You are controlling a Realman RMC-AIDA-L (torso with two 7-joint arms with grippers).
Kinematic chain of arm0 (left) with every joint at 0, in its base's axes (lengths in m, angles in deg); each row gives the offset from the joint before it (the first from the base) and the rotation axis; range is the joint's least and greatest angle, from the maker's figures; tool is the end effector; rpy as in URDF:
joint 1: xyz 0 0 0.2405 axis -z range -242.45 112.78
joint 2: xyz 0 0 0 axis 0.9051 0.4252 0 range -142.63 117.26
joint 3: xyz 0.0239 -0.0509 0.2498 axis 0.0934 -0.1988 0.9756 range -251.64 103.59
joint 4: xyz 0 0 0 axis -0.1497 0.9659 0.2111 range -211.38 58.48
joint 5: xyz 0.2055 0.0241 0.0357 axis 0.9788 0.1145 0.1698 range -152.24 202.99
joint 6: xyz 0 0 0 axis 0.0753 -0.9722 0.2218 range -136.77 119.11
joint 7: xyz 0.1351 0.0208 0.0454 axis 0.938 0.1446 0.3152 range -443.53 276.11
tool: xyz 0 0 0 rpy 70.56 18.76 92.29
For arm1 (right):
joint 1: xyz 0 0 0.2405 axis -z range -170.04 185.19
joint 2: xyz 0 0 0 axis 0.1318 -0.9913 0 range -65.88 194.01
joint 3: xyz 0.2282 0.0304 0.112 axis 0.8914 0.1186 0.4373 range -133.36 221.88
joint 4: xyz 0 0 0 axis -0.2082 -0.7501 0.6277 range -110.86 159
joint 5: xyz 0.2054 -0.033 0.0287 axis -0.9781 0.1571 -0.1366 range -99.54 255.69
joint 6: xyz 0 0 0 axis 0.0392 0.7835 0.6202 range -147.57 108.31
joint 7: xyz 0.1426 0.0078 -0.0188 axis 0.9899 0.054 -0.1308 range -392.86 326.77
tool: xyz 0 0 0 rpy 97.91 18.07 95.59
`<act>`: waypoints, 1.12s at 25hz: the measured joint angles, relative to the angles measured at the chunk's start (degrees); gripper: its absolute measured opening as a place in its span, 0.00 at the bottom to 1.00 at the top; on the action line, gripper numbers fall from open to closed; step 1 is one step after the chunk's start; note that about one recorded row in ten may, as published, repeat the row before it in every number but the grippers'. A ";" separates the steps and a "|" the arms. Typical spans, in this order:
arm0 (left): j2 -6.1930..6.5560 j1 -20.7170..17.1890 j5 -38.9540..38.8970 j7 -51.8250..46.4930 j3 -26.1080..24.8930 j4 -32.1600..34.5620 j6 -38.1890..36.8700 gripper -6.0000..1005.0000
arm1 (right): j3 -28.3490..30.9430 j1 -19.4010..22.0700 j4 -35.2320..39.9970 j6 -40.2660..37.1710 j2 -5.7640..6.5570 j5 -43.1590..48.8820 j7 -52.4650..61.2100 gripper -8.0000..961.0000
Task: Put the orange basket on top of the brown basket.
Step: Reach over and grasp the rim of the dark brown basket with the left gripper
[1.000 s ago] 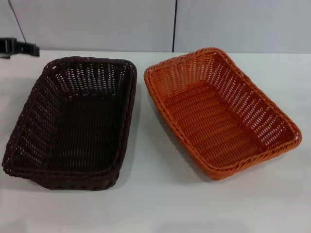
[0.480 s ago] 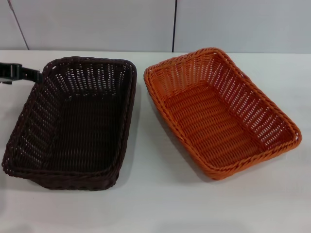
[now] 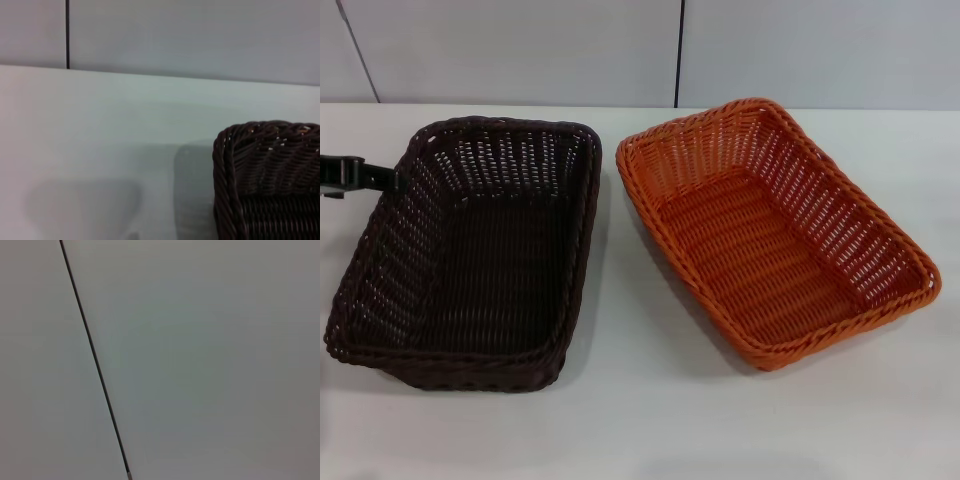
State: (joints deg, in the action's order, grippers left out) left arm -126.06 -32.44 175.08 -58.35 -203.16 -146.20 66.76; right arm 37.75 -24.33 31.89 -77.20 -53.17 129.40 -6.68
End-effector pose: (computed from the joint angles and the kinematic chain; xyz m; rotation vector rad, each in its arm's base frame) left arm -0.2714 0.3983 0.1198 -1.9362 -1.3891 -0.0117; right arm 0.3834 0.3652 0.0893 -1.1052 0.7894 0.7590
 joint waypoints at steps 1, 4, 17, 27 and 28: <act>0.00 -0.03 0.11 0.01 0.06 0.26 -0.01 0.82 | 0.00 0.00 -0.03 0.00 0.00 0.00 0.00 0.72; -0.12 -0.05 0.27 0.14 0.06 0.97 -0.26 0.81 | 0.01 0.00 -0.08 0.00 0.00 0.02 0.00 0.72; -0.87 1.88 0.50 2.63 0.13 8.54 -2.91 0.80 | 0.01 -0.17 -0.18 1.00 -0.10 0.29 0.01 0.72; -0.96 2.06 0.63 3.73 -0.07 8.04 -3.59 0.73 | 0.01 -0.78 -0.14 2.84 -0.09 0.45 0.01 0.72; -0.99 2.06 0.64 3.73 -0.05 7.96 -3.62 0.69 | 0.01 -0.79 -0.11 3.14 -0.08 0.45 0.00 0.72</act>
State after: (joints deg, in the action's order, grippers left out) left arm -127.05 -30.38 175.72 -54.62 -203.21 -138.23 63.14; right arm 37.76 -25.12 31.78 -74.06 -53.25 129.85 -6.68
